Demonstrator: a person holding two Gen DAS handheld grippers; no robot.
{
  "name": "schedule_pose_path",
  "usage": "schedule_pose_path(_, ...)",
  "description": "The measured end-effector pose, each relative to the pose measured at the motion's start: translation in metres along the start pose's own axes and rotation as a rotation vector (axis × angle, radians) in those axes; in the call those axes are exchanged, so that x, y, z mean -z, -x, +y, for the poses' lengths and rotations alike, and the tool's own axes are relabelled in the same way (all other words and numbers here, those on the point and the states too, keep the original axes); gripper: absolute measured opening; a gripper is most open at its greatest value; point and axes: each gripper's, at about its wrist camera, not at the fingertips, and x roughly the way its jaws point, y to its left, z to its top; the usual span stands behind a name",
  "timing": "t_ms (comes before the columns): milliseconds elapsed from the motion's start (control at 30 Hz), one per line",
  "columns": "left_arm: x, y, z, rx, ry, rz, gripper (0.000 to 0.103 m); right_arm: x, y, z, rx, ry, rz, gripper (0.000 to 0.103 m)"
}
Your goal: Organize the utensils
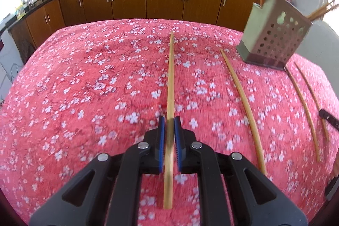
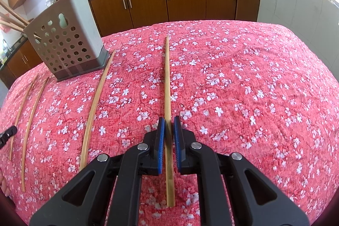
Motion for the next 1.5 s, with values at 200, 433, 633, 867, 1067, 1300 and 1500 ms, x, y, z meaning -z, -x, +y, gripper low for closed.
schedule_pose_path(200, -0.007, 0.025, -0.002, 0.023, 0.0, -0.026, 0.009, -0.009, 0.027, 0.001, 0.001, 0.004, -0.084, 0.008)
schedule_pose_path(433, -0.046, 0.097, -0.013, 0.083, 0.01, -0.215, 0.009, -0.039, 0.092, 0.009, -0.013, 0.03, -0.297, 0.008)
schedule_pose_path(633, -0.072, 0.13, -0.013, 0.125, -0.008, -0.298, 0.009, -0.058, 0.119, 0.018, -0.039, 0.037, -0.386, 0.008)
schedule_pose_path(867, -0.084, 0.167, -0.024, 0.218, -0.016, -0.355, 0.008, -0.073, 0.157, 0.027, -0.178, 0.029, -0.422, 0.008)
schedule_pose_path(1067, -0.105, 0.206, -0.055, 0.296, -0.048, -0.462, 0.008, -0.096, 0.21, 0.047, -0.359, 0.039, -0.515, 0.008)
schedule_pose_path(1300, -0.152, 0.229, -0.094, 0.293, -0.016, -0.652, 0.008, -0.131, 0.219, 0.085, -0.341, 0.091, -0.636, 0.008)
schedule_pose_path(1500, -0.177, 0.201, -0.118, 0.243, -0.023, -0.67, 0.008, -0.147, 0.175, 0.103, -0.286, 0.139, -0.568, 0.008)
